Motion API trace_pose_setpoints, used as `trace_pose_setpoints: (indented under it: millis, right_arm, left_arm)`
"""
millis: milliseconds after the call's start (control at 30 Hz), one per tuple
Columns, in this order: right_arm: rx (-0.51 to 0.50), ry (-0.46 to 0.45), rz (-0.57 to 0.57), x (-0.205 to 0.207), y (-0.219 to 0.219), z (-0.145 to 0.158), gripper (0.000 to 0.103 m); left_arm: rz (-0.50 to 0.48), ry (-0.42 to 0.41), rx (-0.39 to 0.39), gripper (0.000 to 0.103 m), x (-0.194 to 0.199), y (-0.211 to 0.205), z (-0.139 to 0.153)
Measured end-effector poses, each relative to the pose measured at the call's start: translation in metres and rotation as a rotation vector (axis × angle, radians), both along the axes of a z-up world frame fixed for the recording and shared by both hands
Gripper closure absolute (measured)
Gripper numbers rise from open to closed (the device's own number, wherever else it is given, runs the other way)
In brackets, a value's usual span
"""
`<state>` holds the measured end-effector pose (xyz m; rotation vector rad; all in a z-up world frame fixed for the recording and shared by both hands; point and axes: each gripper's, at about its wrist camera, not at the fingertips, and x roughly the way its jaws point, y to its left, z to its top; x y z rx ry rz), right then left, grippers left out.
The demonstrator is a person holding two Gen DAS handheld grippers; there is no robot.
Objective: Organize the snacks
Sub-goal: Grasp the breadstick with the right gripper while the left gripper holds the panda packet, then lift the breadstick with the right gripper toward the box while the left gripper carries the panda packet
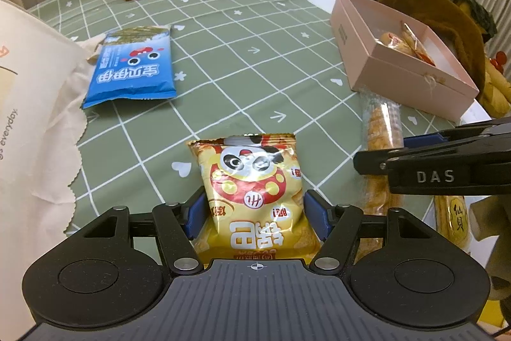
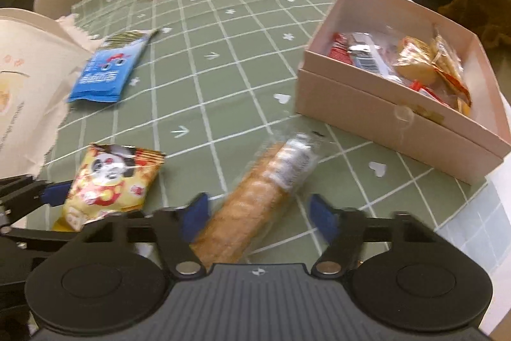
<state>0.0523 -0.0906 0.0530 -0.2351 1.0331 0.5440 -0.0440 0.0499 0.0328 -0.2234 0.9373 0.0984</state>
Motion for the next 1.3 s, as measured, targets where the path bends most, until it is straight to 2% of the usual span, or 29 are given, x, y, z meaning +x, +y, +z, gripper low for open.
trace_pose_setpoints:
  millis: [267, 467, 567, 700, 833, 867, 967, 1033, 1100, 1167, 1300]
  right_arm:
    - [0.063, 0.044, -0.029, -0.006, -0.024, 0.006, 0.063]
    - [0.065, 0.046, -0.045, -0.014, -0.041, 0.01, 0.064]
    - [0.059, 0.04, -0.063, -0.009, -0.041, 0.013, 0.063]
    - [0.047, 0.028, -0.1, 0.013, -0.03, 0.013, 0.05]
    - [0.032, 0.073, -0.123, 0.033, -0.018, -0.001, 0.05]
    - [0.024, 0.078, -0.12, 0.034, -0.016, -0.004, 0.051]
    - [0.045, 0.093, -0.095, 0.027, -0.018, -0.005, 0.065]
    - [0.084, 0.107, -0.087, 0.019, -0.026, 0.001, 0.068]
    - [0.101, 0.092, -0.087, 0.009, -0.034, 0.01, 0.069]
    - [0.116, 0.054, -0.087, 0.0, -0.043, 0.024, 0.07]
    - [0.171, -0.058, -0.102, -0.012, -0.063, 0.07, 0.072]
  left_arm:
    - [-0.017, 0.026, 0.006, 0.033, 0.0, -0.008, 0.002]
    - [-0.07, 0.031, 0.021, 0.033, 0.0, -0.028, 0.002]
    - [-0.072, 0.034, 0.028, 0.033, 0.0, -0.03, 0.001]
    - [-0.077, 0.033, 0.036, 0.033, -0.001, -0.032, 0.001]
    - [-0.088, 0.027, 0.047, 0.033, -0.001, -0.033, 0.001]
    - [-0.088, 0.023, 0.048, 0.032, -0.002, -0.033, 0.0]
    - [-0.09, 0.012, 0.056, 0.033, -0.004, -0.035, 0.0]
    - [-0.079, 0.006, 0.045, 0.033, -0.005, -0.034, 0.001]
    - [-0.061, -0.003, -0.013, 0.036, -0.006, -0.029, 0.002]
    - [-0.046, -0.018, -0.07, 0.038, -0.006, -0.026, 0.007]
    - [-0.054, -0.096, -0.075, 0.04, 0.0, -0.027, 0.035]
